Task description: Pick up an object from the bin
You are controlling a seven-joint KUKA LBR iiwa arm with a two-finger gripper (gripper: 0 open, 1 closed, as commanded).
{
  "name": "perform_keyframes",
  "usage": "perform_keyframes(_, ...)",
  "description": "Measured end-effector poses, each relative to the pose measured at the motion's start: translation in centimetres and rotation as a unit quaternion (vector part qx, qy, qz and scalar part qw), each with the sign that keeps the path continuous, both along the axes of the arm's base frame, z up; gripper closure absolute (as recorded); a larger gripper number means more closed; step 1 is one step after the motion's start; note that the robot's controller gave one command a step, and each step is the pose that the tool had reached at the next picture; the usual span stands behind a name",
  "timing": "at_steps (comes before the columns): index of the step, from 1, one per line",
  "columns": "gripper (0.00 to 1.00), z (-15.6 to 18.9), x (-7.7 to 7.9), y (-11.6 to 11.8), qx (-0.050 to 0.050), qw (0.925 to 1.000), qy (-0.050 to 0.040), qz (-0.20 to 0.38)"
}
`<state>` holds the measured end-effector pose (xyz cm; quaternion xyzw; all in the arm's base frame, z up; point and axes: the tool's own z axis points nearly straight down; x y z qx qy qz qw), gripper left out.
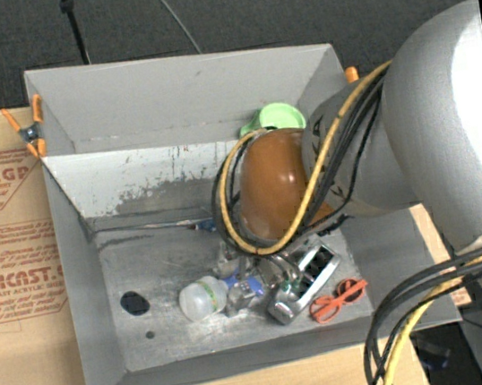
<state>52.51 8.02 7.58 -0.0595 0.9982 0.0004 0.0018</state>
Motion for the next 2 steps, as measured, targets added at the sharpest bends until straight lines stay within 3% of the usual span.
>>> perform_keyframes(1,1.00,8.48,2.26,-4.81,0.000,0.9996,0.0010,-0.028)
perform_keyframes(2,1.00,8.48,2.26,-4.82,0.000,0.9996,0.0011,-0.028)
